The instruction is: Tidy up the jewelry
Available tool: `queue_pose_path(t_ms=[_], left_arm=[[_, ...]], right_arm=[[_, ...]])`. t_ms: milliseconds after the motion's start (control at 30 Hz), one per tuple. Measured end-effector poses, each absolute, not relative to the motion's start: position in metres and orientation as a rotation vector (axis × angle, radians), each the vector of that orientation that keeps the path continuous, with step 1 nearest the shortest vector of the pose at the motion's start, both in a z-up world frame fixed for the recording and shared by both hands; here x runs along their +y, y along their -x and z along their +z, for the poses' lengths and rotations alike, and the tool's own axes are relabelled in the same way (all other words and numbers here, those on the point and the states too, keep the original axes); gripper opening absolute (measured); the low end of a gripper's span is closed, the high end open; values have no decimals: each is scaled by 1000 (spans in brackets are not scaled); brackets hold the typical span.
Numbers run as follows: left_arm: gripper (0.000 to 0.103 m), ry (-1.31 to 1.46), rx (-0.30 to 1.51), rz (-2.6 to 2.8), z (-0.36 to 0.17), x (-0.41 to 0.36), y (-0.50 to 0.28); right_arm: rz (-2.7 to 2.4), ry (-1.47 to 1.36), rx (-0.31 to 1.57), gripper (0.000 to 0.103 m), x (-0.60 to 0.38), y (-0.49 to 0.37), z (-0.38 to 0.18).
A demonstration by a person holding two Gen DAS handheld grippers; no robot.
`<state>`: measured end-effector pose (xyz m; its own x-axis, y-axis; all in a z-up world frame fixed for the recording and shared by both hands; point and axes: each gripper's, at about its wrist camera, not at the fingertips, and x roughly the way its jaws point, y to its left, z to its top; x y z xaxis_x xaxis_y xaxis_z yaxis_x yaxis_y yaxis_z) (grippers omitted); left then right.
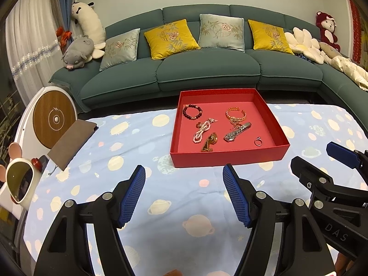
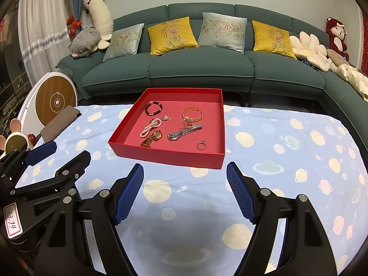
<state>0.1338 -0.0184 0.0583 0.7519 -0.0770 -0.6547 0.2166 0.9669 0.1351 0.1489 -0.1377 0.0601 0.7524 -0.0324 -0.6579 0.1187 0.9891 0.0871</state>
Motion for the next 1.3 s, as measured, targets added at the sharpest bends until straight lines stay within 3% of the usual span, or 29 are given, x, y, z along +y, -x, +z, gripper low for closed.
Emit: queue_pose_path(t_ms=[1300], left_arm=[[67,-220,702,-144,54,-19,-133]], right_arm=[[-90,-106,714,72,-135,-146,58]])
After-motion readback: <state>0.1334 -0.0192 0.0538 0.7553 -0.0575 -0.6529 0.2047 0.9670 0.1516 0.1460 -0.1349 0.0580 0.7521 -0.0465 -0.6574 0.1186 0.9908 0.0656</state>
